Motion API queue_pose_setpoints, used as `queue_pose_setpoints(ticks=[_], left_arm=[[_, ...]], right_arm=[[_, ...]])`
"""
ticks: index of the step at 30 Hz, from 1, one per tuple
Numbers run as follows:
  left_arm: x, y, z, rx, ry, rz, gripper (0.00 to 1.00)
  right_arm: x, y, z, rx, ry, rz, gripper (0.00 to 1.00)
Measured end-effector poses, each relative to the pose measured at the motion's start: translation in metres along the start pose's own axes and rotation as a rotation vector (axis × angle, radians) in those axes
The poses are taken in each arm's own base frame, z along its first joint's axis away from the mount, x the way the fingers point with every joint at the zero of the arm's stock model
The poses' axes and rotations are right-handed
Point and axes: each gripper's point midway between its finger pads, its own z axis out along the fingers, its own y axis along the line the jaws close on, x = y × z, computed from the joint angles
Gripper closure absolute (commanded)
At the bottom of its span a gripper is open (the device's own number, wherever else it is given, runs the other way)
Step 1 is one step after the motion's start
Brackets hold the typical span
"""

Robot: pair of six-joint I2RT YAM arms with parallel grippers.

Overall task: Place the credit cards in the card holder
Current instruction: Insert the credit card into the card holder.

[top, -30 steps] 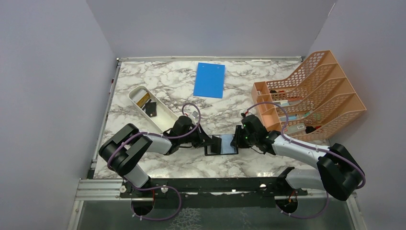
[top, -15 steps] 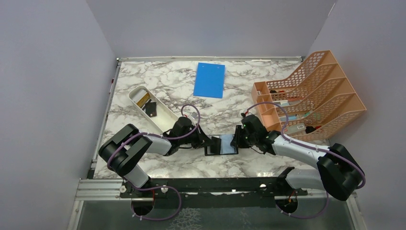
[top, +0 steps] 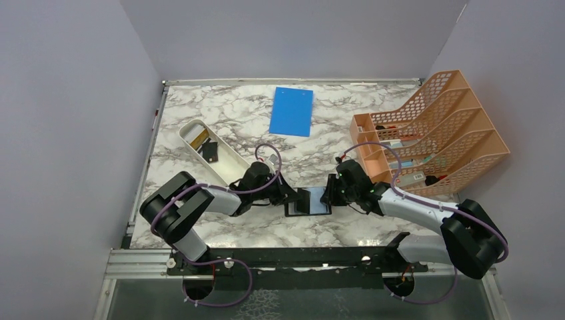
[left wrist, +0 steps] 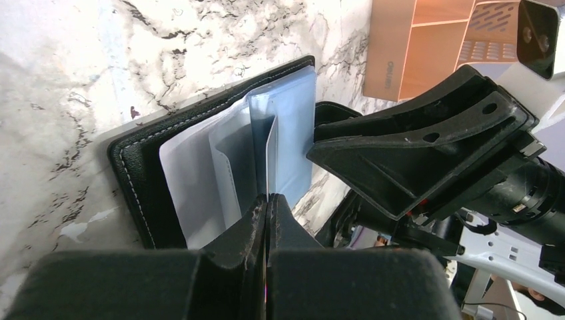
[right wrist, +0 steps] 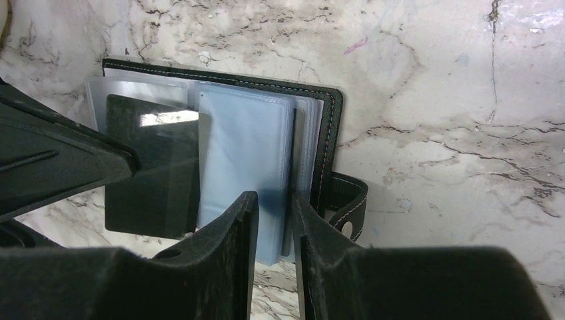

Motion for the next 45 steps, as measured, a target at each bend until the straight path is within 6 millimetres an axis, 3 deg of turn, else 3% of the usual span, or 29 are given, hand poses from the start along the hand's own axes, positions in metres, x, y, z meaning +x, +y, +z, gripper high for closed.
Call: queue_pose_setpoints(ticks=[27, 31, 36, 45], left_arm=[[-0.009, -0.001, 0.014, 0.023, -0.107, 0.018, 1.0], [-0.006, -0.002, 0.017, 0.027, -0.108, 0.023, 0.84], [-0.004, -0.003, 0.017, 0.027, -0.106, 0.029, 0.71], [-0.001, -0.001, 0.015, 0.022, -0.105, 0.034, 0.65]], right_arm=[[0.0, 0.003, 0.001, -0.019, -0.002, 0.0, 0.7], [0.0, 0.003, 0.001, -0.02, -0.001, 0.0, 0.7], [0.0, 0.003, 0.001, -0.021, -0.002, 0.001, 0.69], [-0.004, 0.007, -0.008, -0.035, -0.023, -0.001, 0.69]])
